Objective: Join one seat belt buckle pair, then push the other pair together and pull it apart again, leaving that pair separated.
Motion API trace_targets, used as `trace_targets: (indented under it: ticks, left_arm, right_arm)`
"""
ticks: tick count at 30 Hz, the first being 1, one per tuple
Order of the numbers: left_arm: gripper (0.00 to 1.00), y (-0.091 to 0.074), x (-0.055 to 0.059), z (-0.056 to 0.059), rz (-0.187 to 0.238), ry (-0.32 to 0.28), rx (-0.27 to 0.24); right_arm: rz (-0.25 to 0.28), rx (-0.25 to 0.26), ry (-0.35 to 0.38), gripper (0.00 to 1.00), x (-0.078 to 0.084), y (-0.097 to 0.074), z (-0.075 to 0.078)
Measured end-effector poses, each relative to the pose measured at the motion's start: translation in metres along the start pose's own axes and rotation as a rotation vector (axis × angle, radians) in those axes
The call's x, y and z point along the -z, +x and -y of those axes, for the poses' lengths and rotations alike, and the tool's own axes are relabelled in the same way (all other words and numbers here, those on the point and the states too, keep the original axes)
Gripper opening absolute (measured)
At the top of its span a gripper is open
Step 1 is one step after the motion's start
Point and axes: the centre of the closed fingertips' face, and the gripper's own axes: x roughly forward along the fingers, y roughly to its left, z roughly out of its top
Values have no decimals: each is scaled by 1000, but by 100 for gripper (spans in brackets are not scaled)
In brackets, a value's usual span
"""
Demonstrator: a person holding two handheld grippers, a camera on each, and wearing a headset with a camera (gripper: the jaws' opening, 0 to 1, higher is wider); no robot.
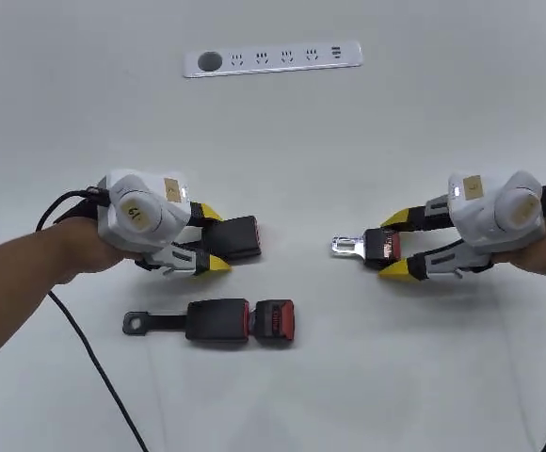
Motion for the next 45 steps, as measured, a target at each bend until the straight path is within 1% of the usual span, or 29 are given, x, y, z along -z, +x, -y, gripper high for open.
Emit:
trace_targets:
  ticks: [1, 2, 5, 13, 14, 23, 29, 37, 40, 45]
  left_arm:
    - [35, -1, 0, 0, -6, 13, 6]
    - [34, 1, -1, 1, -4, 38, 11]
    - [34, 1, 0, 3, -8, 48, 23]
    - [34, 3, 1, 5, -15, 90, 51]
    - [34, 3, 1, 6, -16, 103, 56]
    - [34, 5, -1, 7, -47, 156, 102]
    - [34, 5, -1, 6, -50, 147, 100]
    - [34, 5, -1, 6, -59, 133, 93]
    - [34, 5, -1, 6, -58, 124, 89]
    - [34, 6, -1, 6, -63, 125, 89]
  right_arm:
    - [8, -10, 8, 37, 0, -1, 0]
    - [9, -14, 7, 37, 0, -1, 0]
    - [9, -17, -15, 37, 0, -1, -1]
    - [52, -35, -8, 36, -1, -2, 0]
    - [55, -37, -11, 36, -1, -2, -1]
    - [105, -23, 14, 36, -4, 1, 0]
    - [125, -27, 12, 36, -11, 8, -1]
    - [132, -36, 5, 36, -20, 19, -3]
    - [144, -36, 3, 36, -25, 24, -3]
    - [156, -34, 3, 36, -33, 34, -5]
